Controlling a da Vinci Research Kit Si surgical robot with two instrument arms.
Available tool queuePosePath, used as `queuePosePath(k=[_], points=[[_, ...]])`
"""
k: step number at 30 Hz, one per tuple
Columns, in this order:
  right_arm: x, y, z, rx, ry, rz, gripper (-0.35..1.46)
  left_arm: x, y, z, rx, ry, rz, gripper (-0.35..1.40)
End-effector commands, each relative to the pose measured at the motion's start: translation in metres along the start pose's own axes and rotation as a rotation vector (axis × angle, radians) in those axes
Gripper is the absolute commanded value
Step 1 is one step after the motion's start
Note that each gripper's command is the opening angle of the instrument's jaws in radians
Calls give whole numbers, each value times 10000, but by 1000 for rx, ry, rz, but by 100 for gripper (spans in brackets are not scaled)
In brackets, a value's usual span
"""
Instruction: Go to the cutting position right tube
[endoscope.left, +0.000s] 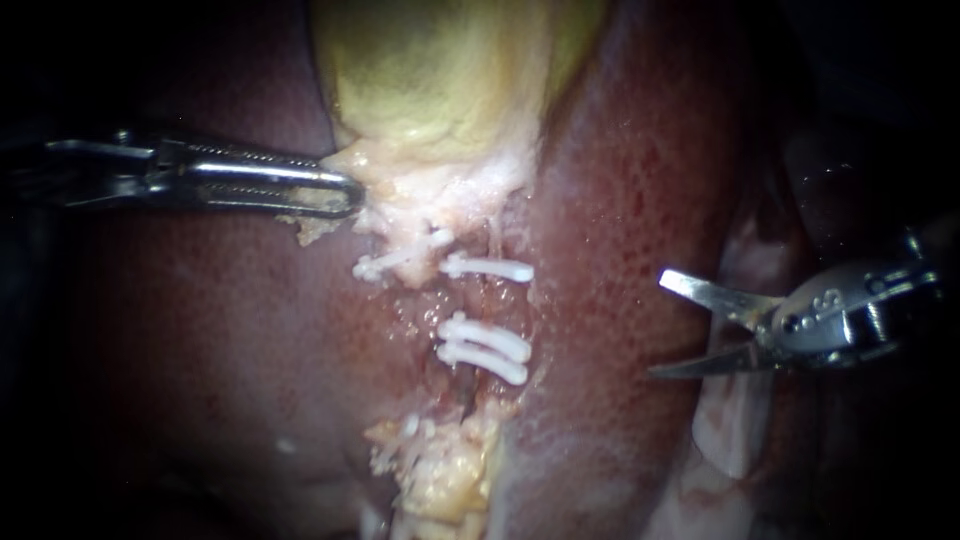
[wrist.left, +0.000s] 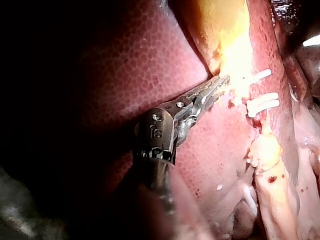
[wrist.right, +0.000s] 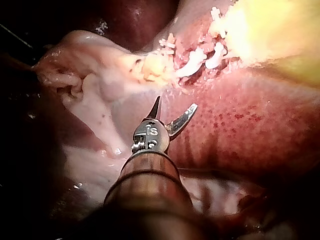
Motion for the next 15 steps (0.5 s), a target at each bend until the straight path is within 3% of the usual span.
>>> queuePosePath(k=[1,5,9,12,15], points=[[1,0,0,6,-2,3,145,0,0,0,0,0,0,-35],[2,0,-1,17,-6,6,145,4,2,-6,-3,-1,-2,-35],[3,0,-1,54,8,11,145,22,9,-31,-5,-5,-12,-35],[4,0,-1,57,9,11,145,34,15,-51,-3,21,-21,-35],[5,0,1,64,13,12,145,39,20,-58,0,25,-13,-35]])
